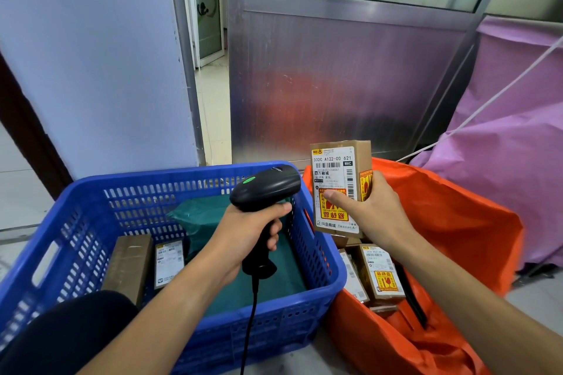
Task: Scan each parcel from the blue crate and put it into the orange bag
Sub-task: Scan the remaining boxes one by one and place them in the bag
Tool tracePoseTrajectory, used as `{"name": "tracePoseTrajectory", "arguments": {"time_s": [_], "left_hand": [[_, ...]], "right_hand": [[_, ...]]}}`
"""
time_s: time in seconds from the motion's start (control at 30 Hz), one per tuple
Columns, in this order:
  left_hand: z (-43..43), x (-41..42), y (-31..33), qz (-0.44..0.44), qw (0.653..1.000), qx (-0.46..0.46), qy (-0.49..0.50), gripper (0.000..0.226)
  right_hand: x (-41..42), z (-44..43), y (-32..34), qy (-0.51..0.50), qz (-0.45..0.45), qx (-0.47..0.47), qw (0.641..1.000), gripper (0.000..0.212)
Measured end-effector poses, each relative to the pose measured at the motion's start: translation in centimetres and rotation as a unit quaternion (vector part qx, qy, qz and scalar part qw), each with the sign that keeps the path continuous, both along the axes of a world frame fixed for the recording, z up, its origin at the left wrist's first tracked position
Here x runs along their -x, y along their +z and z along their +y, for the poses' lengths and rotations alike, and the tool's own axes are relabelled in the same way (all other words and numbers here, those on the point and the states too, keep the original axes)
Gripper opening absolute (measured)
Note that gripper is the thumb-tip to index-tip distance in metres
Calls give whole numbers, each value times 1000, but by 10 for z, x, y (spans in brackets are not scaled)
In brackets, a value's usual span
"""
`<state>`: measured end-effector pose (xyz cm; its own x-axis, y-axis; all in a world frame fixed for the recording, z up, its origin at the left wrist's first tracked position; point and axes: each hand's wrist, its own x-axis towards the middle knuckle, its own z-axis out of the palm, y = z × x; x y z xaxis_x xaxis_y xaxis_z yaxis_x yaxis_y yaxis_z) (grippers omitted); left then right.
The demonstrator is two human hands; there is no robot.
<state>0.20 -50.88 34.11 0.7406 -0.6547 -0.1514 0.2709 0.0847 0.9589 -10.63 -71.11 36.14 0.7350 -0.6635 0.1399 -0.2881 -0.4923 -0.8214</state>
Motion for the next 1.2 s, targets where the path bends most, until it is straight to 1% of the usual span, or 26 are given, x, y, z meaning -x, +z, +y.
{"name": "tracePoseTrajectory", "arguments": {"time_s": [0.07, 0.13, 0.2, 0.27, 0.33, 0.4, 0.53, 0.63, 0.73, 0.8, 0.9, 1.0, 1.07, 1.2], "left_hand": [[0, 0, 0, 5, 1000, 2, 13, 10], [0, -2, -1, 6, 1000, -1, 25, 14], [-1, -3, -2, 7, 999, -1, 35, 15], [-1, -4, -2, 8, 999, 2, 43, 14], [-2, -5, -3, 5, 999, 5, 47, 14], [-2, -6, -4, 1, 999, 6, 47, 14], [-6, -3, -5, 2, 999, 1, 44, 14], [-12, 2, -3, 5, 999, 3, 43, 14], [-21, 6, -3, 11, 999, 7, 40, 14], [-29, 11, -2, 14, 999, 6, 34, 13], [-42, 18, -5, 19, 999, 8, 30, 13], [-54, 22, -11, 18, 1000, 2, 12, 15], [-58, 23, -11, 17, 1000, 1, 6, 17], [-69, 18, -13, 10, 1000, -1, -4, 17]], "right_hand": [[0, 0, 0, 0, 1, -6, 1000, 53], [2, 0, 2, -1, -8, -35, 999, 53], [3, 0, 5, -16, -45, -124, 991, 54], [6, -3, 10, -43, -88, -211, 973, 52], [8, -12, 16, -57, -118, -257, 958, 46], [11, -21, 20, -56, -131, -278, 950, 41], [21, -43, 26, -44, -140, -277, 950, 33], [28, -59, 29, -56, -138, -256, 955, 36], [32, -73, 31, -89, -136, -244, 956, 42], [34, -76, 31, -95, -106, -250, 958, 42], [31, -72, 27, -78, -51, -247, 964, 43], [32, -74, 24, -50, -7, -208, 977, 53], [36, -84, 25, -42, 21, -175, 983, 57], [44, -120, 18, -77, 51, -144, 985, 47]]}}
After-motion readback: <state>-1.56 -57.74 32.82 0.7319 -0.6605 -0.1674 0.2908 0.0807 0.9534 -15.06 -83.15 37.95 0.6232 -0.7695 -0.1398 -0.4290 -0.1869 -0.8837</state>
